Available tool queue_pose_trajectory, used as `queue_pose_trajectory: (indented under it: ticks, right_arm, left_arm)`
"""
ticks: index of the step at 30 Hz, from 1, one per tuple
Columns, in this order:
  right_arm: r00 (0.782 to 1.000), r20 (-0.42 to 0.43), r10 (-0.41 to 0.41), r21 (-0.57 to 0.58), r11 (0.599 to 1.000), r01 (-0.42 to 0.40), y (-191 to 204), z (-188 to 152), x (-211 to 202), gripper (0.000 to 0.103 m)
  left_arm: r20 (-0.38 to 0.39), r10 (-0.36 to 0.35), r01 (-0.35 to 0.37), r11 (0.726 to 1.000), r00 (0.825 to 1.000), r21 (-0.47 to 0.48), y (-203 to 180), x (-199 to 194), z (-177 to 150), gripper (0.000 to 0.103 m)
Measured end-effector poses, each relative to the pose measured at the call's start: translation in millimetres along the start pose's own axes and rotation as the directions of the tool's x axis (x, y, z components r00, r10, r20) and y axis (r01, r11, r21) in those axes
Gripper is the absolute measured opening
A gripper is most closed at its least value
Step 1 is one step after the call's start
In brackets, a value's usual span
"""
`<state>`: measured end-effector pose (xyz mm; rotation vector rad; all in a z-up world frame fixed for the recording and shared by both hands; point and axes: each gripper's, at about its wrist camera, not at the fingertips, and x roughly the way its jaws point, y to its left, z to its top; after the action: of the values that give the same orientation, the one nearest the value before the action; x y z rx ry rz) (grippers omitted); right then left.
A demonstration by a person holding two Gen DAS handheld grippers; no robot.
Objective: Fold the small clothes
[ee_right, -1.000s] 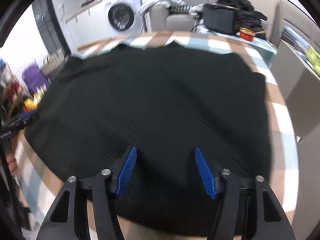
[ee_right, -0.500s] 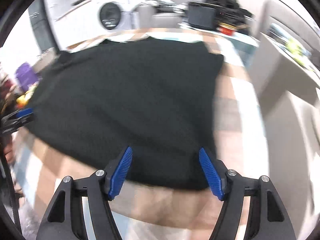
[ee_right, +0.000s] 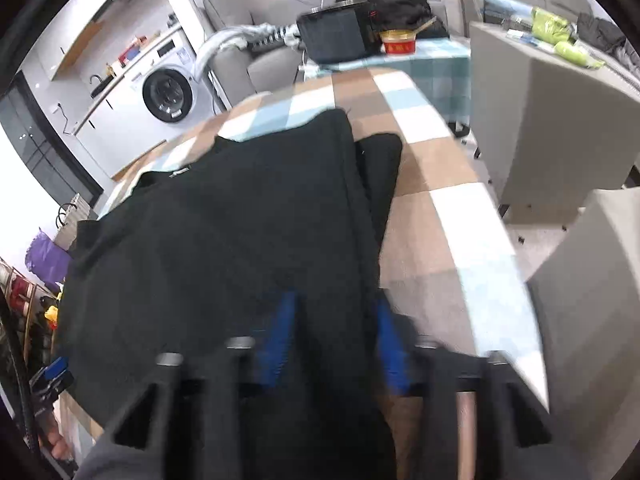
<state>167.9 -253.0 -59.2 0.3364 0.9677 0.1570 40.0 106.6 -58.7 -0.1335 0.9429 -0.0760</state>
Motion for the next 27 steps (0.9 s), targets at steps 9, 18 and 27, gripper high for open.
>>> queue_pose_trajectory:
  ticks: [9, 18, 27]
  right_arm:
    - [0.996, 0.009, -0.091, -0.027, 0.995, 0.091, -7.2, -6.6, -13.6, 0.012]
    - [0.995, 0.096, -0.014, -0.019, 1.000, 0.016, -10.8, 42.7, -17.3, 0.043]
    - [1.000, 0.005, -0.023, -0.067, 0.997, 0.024, -8.1, 90.5, 51.0, 0.022]
  left_arm:
    - [-0.015, -0.003, 0.003, 1.000, 1.000, 0.007, 5.4, 9.8, 13.8, 0.076]
    - [0.006, -0.020, 0.020, 0.999, 1.000, -0.027, 12.9, 11.7, 35.5, 0.076]
    - [0.050, 0.002, 0.000, 0.999, 0.999, -0.051, 19.8, 11.5, 64.3, 0.076]
